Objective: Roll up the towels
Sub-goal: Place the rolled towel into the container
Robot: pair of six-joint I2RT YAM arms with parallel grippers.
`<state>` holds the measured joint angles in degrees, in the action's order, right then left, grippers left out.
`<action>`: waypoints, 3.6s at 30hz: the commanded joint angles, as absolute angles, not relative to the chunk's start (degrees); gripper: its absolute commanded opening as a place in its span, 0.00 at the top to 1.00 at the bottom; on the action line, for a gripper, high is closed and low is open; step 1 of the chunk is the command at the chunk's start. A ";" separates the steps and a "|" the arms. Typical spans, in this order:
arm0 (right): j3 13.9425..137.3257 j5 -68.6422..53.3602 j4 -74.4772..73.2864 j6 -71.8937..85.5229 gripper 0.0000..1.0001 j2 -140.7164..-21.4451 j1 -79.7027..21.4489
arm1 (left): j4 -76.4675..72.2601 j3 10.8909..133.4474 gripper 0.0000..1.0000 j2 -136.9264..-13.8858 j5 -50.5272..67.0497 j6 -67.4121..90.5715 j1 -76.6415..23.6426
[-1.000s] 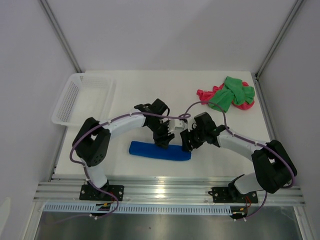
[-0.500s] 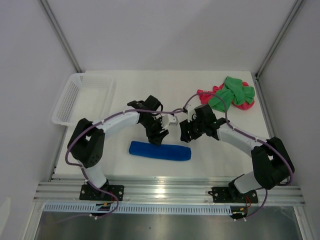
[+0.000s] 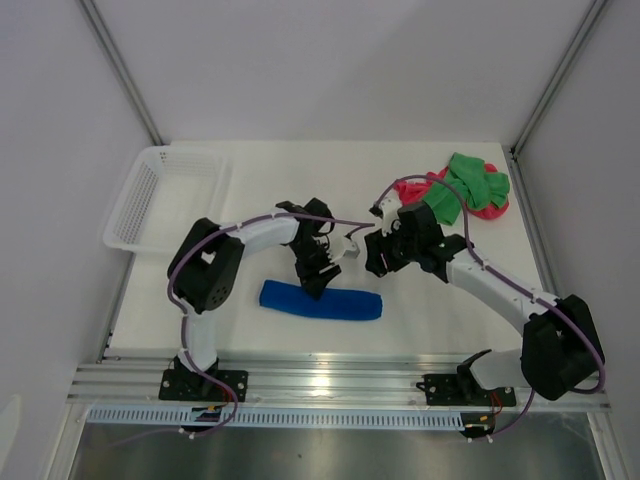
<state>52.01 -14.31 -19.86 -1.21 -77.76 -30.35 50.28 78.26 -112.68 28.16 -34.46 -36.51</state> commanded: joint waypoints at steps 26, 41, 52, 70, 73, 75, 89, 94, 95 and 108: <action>48.87 -8.44 -20.83 -1.93 0.36 -68.73 -29.79 | 51.86 75.76 1.00 -112.51 36.12 -27.87 -35.86; 47.55 -7.38 -20.39 -0.70 0.36 -68.20 -29.79 | 40.44 70.67 0.99 -102.22 37.26 -13.98 -21.37; 47.29 -7.73 -19.95 -0.26 0.37 -68.82 -29.79 | 38.32 71.63 0.99 -105.73 37.53 -9.05 -13.98; 47.81 -7.82 -19.42 -0.26 0.37 -71.37 -29.88 | 37.88 74.00 0.99 -100.28 38.50 -8.96 -10.81; 48.08 -7.82 -19.42 -0.26 0.37 -71.72 -29.88 | 38.14 74.70 0.99 -100.28 38.41 -9.23 -10.55; 48.16 -7.82 -19.51 -0.18 0.37 -71.81 -29.79 | 38.15 75.14 0.99 -100.28 38.50 -9.23 -10.28; 48.16 -11.06 -15.31 2.90 0.37 -73.64 -29.79 | 41.22 77.17 0.99 -109.51 37.61 -11.77 -10.02; 50.44 -14.68 -9.58 6.85 0.36 -78.21 -29.71 | 44.20 78.57 0.99 -110.30 37.97 -12.91 -10.81; 52.71 -14.68 -9.75 6.86 0.36 -79.35 -29.88 | 46.65 78.84 0.99 -110.91 37.88 -14.23 -11.07; 65.65 -17.75 -3.08 14.24 0.22 -100.18 -29.80 | 51.24 77.87 0.86 -111.27 37.09 -17.14 -13.71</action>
